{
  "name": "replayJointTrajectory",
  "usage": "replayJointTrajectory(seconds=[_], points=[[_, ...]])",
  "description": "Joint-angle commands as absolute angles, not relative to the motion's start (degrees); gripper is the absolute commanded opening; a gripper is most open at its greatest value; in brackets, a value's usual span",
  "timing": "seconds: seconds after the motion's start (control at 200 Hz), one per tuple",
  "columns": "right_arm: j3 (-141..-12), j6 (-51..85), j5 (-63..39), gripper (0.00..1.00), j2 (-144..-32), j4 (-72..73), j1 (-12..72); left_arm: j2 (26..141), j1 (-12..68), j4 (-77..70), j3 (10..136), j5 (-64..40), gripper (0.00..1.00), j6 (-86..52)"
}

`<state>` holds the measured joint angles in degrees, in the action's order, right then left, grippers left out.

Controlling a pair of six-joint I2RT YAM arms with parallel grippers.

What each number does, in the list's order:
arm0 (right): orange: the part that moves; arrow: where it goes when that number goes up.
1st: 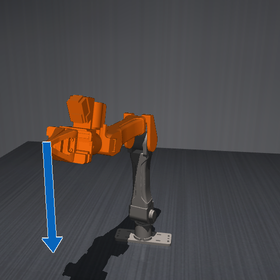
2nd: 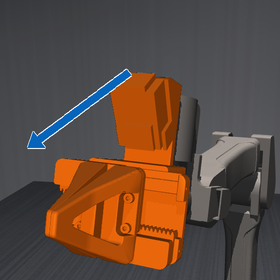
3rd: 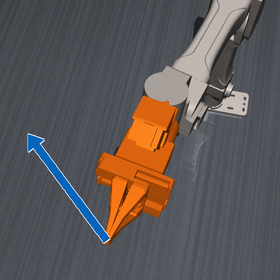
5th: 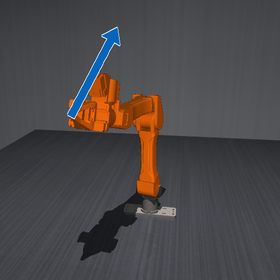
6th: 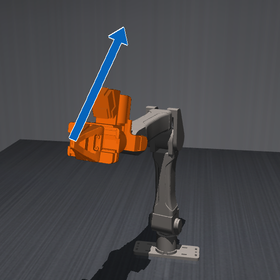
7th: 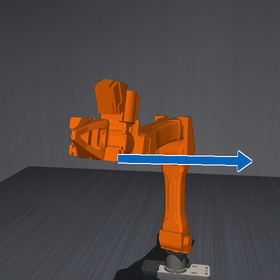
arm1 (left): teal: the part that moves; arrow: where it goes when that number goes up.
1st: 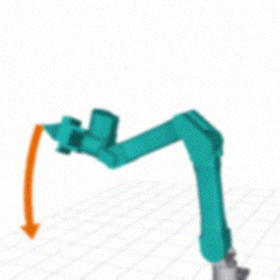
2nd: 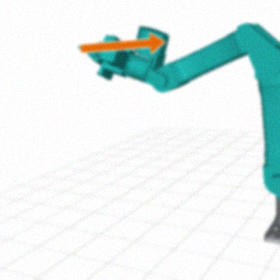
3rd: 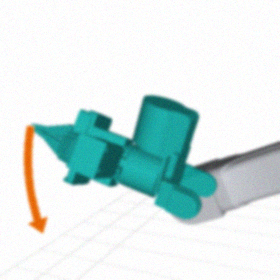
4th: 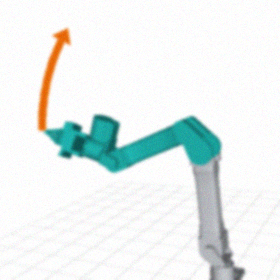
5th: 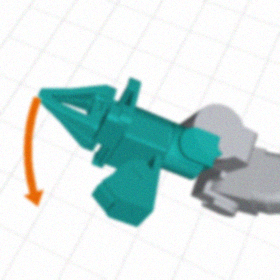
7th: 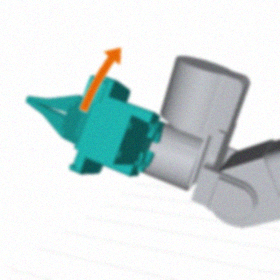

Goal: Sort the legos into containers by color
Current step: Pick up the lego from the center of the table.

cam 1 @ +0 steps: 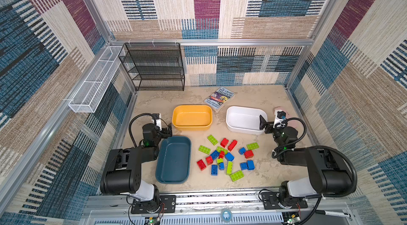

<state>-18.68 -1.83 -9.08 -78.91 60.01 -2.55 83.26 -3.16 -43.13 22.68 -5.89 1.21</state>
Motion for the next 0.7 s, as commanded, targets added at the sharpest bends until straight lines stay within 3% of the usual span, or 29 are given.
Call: replayJointTrajectory(seconds=[0.0, 0.165, 0.356, 0.691], points=[[-21.1, -2.5, -12.8, 0.99, -73.3, 50.1, -2.5, 76.0, -2.9, -37.7, 24.3, -1.7, 0.99, -0.2], [-27.8, -2.2, -16.3, 0.99, -65.3, 36.7, -2.5, 65.8, -2.8, -17.8, 32.3, -0.5, 0.99, -7.1], [-35.8, -0.7, -22.3, 0.99, -60.2, 19.8, -2.5, 63.1, -0.7, 7.1, 47.5, -1.4, 0.99, -14.6], [-50.1, -0.1, -35.2, 0.99, -58.0, -11.4, -2.4, 60.4, 13.9, 37.4, 59.9, -7.1, 0.99, -18.1]])
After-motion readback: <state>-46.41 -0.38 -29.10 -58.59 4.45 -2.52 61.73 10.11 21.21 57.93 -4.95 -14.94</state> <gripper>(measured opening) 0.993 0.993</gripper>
